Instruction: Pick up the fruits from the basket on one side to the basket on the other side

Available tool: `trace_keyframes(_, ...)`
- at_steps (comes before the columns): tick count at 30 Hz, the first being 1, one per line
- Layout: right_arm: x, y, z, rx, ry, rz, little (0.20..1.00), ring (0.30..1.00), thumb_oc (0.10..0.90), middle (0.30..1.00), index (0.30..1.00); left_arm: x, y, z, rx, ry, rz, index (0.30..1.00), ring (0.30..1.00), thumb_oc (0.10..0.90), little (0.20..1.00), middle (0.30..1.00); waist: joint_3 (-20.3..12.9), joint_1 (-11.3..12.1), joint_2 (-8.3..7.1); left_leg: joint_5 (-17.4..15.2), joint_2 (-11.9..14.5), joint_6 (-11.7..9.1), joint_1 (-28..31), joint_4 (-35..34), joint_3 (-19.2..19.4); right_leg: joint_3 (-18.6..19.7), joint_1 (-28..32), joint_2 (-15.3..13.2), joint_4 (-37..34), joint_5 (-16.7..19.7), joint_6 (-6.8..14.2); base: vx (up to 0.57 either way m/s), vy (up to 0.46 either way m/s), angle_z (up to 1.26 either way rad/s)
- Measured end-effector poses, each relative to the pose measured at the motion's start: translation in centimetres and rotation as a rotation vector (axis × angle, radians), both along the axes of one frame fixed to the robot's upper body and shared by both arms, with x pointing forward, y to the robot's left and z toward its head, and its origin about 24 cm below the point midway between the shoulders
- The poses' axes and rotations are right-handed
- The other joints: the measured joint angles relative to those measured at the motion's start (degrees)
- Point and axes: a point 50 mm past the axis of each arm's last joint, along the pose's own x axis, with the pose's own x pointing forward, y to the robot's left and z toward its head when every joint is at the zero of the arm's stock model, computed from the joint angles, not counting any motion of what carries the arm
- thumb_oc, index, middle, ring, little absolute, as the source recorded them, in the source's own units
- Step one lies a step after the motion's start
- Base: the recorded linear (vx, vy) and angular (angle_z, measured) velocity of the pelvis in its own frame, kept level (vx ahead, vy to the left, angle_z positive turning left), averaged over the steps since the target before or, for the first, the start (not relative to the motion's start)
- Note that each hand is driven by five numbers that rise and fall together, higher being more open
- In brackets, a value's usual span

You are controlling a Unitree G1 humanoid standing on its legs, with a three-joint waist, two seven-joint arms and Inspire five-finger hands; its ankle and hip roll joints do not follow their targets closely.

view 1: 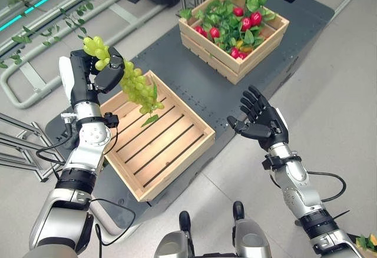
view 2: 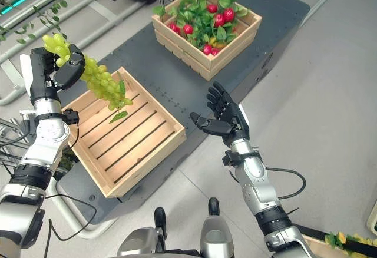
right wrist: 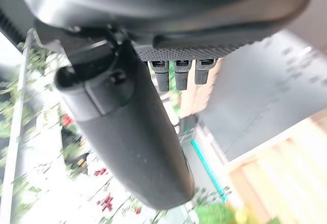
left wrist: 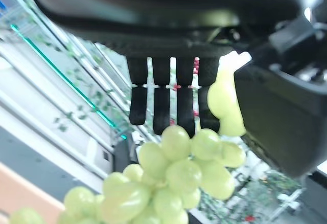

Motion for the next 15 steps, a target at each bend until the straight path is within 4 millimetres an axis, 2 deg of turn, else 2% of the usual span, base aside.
trace_keyframes(2, 0.1, 0.1, 0.2, -0.010, -0.005, 0.021, 0.900, 0.900, 0.800, 0.900, 0.900, 0.1, -0.2, 0.0, 0.010, 0.024, -0.042, 0.300, 0.300, 0.400, 0.300, 0.300, -1.9, 0.1, -0.03, 0.0, 0.0, 0.0, 0.4, -0.8, -0.1, -0.7, 1.2, 0.0, -2.2, 0.6, 0.1, 0.06, -0.075, 0.06)
trace_keyframes(5, 0.4, 0.3, 0.6, -0.022, -0.005, 0.047, 0.900, 0.900, 0.800, 0.900, 0.900, 0.3, -0.8, 0.2, 0.037, 0.047, -0.110, 0.300, 0.300, 0.400, 0.300, 0.300, -3.1, 0.2, 0.00, 0.0, -0.1, 0.0, 1.0, -1.5, -0.9, -1.2, 3.0, 0.0, -4.5, 1.2, 0.2, 0.05, -0.069, 0.11)
trace_keyframes(11, 2.0, 1.3, 3.1, -0.068, -0.037, 0.112, 0.900, 0.900, 0.800, 0.900, 0.900, 0.4, -3.3, 1.3, 0.100, 0.069, -0.313, 0.300, 0.300, 0.400, 0.300, 0.300, -3.4, 1.3, -0.07, 0.0, -0.1, -0.1, 1.6, -1.9, -1.2, -1.3, 4.4, 0.0, -6.1, 1.9, 0.1, 0.02, -0.057, 0.03)
trace_keyframes(15, 2.6, 2.7, 4.7, -0.089, -0.071, 0.170, 0.900, 0.900, 0.800, 0.900, 0.900, 0.3, -4.8, 2.0, 0.173, 0.081, -0.420, 0.300, 0.300, 0.400, 0.300, 0.300, -3.4, 1.8, -0.07, 0.0, -0.2, -0.1, 1.7, -1.9, -1.4, -1.5, 4.6, 0.0, -6.1, 1.9, 0.1, -0.02, -0.056, 0.03)
